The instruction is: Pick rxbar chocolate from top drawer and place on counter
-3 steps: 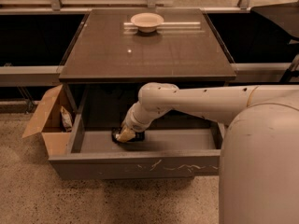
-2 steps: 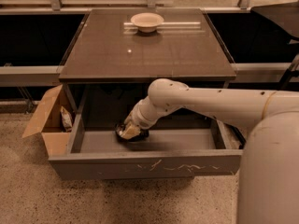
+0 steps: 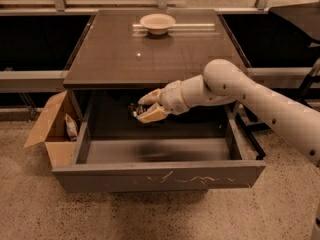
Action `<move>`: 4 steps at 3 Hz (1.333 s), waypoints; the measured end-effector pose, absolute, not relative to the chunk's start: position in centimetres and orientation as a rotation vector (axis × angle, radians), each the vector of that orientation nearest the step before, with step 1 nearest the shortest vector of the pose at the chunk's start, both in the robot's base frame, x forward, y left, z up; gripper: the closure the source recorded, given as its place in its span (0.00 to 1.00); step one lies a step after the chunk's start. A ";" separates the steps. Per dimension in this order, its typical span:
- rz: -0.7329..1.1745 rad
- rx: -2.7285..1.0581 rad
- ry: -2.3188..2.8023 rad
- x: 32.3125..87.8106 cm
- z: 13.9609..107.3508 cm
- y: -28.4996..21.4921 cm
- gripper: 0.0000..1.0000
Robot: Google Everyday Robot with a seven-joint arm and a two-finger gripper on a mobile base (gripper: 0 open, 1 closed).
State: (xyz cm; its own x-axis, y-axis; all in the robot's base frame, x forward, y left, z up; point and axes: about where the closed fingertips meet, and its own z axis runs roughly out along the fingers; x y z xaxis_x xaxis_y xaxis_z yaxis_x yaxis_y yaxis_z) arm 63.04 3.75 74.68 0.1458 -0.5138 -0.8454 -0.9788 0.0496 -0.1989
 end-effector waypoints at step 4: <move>0.534 -1.575 1.210 61.8 87.7 2.7 1.00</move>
Offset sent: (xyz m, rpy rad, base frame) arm 0.0033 -0.0021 0.0344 0.0480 -0.0723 0.0128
